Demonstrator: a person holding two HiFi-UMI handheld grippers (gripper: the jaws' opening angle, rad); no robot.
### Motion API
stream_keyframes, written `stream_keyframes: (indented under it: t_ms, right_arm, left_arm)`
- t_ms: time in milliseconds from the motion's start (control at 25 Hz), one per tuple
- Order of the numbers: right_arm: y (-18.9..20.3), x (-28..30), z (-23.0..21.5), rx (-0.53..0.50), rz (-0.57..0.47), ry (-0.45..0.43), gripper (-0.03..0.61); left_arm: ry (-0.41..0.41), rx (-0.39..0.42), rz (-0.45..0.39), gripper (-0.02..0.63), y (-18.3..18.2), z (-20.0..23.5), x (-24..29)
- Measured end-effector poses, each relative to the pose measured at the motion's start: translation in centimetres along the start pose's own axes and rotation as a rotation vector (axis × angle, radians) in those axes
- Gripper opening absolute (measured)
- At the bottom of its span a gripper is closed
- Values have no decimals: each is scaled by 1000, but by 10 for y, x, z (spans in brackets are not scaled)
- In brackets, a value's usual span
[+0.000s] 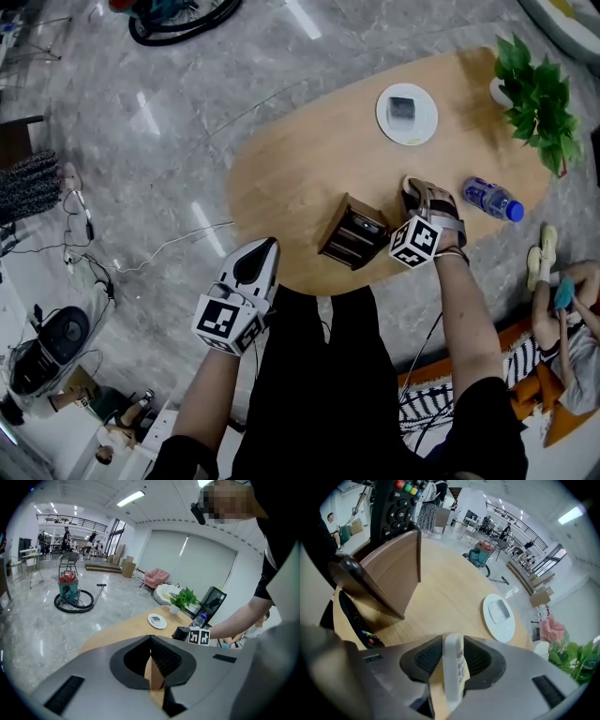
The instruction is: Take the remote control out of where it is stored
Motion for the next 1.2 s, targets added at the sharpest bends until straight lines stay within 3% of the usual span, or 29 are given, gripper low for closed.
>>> stream_keyframes:
  t_ms: [360, 600, 800, 920, 1200]
  right_arm:
    - [3, -11, 11, 49, 23, -7, 136]
    - [-1, -27, 5, 86, 30, 32, 135]
    - [-6, -66, -7, 265, 5, 60, 133]
    - [-12, -103, -30, 373, -22, 128, 112]
    - [-43, -198, -52, 513, -95, 268, 60]
  left_arm:
    - [30, 24, -18, 6, 4, 3, -8]
    - [43, 50, -29, 6, 1, 5, -18]
    - [62, 68, -49, 6, -8, -2, -37]
    - [74, 111, -63, 6, -27, -9, -42]
    - [171, 202, -126, 6, -77, -41, -62]
Point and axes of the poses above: the fingertips, and each gripper's own axes: x forward along the fingers, z to its left, y out of its underside, the point moved 3 cm from there along -x, backward along the fingers, and after that the axes turned 6 degrees about -x, right-handed, at the moved point
